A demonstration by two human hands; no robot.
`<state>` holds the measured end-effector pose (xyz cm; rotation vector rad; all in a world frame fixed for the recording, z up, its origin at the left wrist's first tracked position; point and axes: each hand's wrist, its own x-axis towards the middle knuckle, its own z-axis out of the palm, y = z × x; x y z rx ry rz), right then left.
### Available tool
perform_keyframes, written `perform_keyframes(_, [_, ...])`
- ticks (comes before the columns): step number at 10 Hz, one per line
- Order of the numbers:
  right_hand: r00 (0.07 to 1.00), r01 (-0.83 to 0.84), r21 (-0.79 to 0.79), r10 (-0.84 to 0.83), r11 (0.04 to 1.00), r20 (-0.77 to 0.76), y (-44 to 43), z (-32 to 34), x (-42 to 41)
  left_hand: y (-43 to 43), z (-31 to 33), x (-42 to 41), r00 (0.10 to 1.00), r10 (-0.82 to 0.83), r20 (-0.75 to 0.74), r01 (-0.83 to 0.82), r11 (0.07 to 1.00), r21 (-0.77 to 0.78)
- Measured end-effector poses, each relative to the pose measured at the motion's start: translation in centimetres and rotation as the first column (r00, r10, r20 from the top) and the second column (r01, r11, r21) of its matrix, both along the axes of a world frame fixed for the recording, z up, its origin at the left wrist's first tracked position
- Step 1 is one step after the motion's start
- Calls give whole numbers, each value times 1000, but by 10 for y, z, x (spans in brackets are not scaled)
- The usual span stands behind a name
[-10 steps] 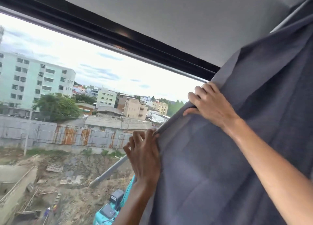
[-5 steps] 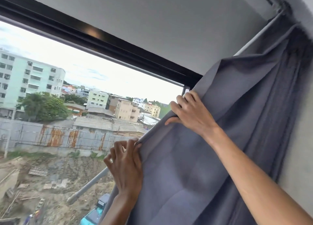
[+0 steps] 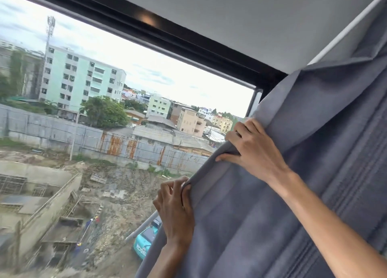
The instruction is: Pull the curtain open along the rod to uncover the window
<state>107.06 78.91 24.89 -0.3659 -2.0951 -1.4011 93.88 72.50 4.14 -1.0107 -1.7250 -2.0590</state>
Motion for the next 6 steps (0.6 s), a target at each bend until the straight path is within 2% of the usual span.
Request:
perform_keyframes(2, [999,-32,-151,35,988,19,-12,-43,-12,-19,-36,-5,995,48,-86,-64,978,-197])
perform_keyframes(4, [996,-34,-335,6,941,-84,-29,-95,-22,-49,-57,-38,986,-13,-164,-26,973,-229])
perform_keyframes(6, [966,-42,-495,-92,868,-243,-70,-109,-49,-84,-38,-95,969,-23,-248,-37,971,-235])
